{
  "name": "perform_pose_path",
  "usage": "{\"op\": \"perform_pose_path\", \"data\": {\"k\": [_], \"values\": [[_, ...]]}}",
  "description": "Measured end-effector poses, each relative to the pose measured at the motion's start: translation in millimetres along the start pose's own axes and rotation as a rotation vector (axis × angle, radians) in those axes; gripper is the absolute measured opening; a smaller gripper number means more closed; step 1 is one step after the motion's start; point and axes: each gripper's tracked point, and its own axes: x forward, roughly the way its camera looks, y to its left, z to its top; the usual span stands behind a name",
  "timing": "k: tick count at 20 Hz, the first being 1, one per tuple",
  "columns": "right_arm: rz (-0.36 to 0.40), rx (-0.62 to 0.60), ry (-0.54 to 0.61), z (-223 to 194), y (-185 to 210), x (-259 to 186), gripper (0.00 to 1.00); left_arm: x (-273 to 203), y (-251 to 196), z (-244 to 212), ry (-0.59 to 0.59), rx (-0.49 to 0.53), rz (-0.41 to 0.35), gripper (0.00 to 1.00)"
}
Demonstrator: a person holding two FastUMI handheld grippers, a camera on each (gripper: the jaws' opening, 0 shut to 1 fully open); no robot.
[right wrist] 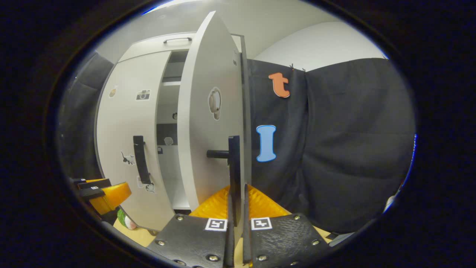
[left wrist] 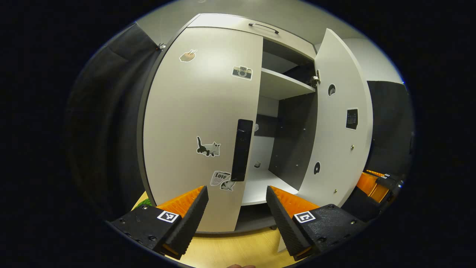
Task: Open the right door of the double-door shoe cabinet with the right hand, and open the left door with the left hand.
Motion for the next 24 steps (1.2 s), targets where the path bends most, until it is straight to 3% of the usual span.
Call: {"op": "perform_pose_path", "data": {"k": [6,7,8,16,17,24], "values": [[-0.042,0.033,0.010,0.7,-24.0,2.7,0.09,12.7,-3.4,-2.8,0.007,-0.008,0.019,0.96],[-0.032,0.039,0.022,-2.4,-24.3,8.1,0.08,15.7,-3.7,-3.9,0.009,-0.004,0.026,0.96],[-0.016,0.041,0.019,-1.3,-22.5,9.4,0.01,19.8,-3.8,-4.1,0.012,0.001,0.036,0.96],[0.086,0.009,0.032,-0.5,-37.6,6.1,0.01,42.8,-1.4,12.5,-0.016,0.036,0.080,1.00],[0.102,0.006,0.034,-0.6,-40.5,4.9,0.01,46.3,-0.6,17.2,-0.030,0.050,0.089,0.96],[0.180,0.003,0.038,-3.1,-57.3,9.4,0.01,71.1,-2.6,42.0,-0.078,0.125,0.130,0.96]]}}
